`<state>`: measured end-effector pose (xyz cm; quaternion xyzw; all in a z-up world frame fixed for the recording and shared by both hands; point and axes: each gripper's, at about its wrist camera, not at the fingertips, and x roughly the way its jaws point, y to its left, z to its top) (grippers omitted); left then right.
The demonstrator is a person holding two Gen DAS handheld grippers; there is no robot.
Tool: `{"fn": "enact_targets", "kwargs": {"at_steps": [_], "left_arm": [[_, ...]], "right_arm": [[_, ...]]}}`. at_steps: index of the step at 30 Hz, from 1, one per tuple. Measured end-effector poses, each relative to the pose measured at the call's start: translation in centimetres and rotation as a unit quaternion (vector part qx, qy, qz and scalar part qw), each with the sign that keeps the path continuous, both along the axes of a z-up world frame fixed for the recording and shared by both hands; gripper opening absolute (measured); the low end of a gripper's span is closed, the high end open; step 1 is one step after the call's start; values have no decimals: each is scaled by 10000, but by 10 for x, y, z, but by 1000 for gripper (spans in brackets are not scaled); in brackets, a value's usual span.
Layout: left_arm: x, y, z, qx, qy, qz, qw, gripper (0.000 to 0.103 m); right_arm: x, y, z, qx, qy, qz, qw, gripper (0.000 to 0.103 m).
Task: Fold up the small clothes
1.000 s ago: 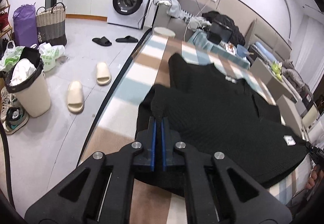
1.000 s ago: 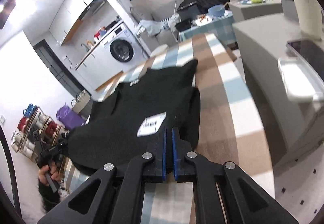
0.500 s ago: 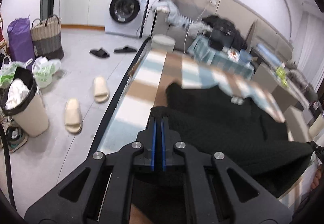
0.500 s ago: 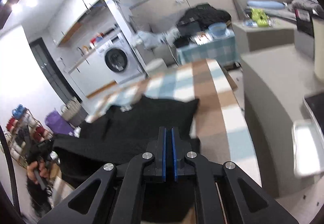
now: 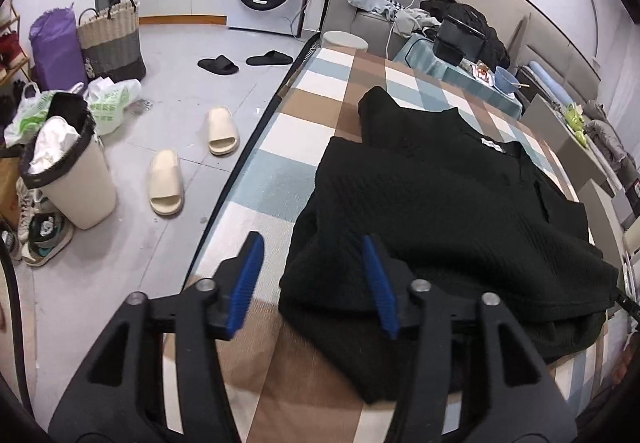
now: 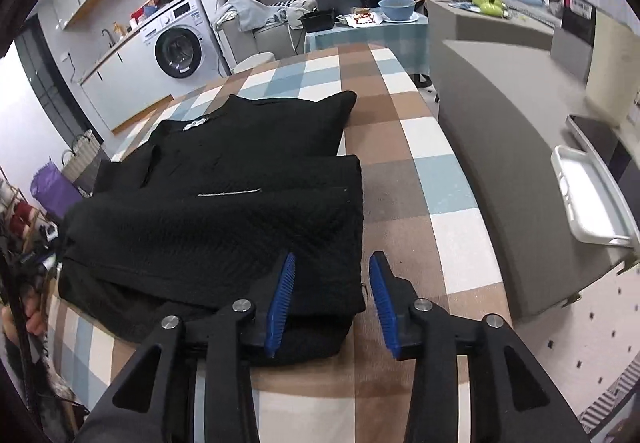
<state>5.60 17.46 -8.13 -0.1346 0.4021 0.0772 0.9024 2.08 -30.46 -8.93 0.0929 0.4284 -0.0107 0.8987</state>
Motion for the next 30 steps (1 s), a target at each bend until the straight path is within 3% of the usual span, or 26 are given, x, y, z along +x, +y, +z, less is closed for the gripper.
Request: {"fn": "enact_targets", "kwargs": {"at_steps": [8,11,14,16,21,24,30], "left_arm": [[-31,-12,20,-110,-131,-73,9998,53],[-39,-19,21,-178,-110,-126,9997,53],[-47,-23,22,-388,-111,-159,9991,53],[-54,-27,22,-505,-109,-211,9984,53],[-63,-33,15,-899,-50,-379,9952,56],[-68,-34,7,-1291,-19,-502,9904,56],[-70,-23,-8,-1884,144,-479,9808,57]], "right_arm": [[-9,10,14,7,-153,104,9998,45],[-13,10,18,95,-226,98,9997,54],[-28,1,21,508,-410,-37,9979,57],[-40,-8,19,1032,-522,-52,9933,57],[-47,-2,-7,2446,-211,314,9689,57],[-35,11,-22,2869,-70,460,9568,57],[-23,7,-39,3188,84,237,9475,57]]}}
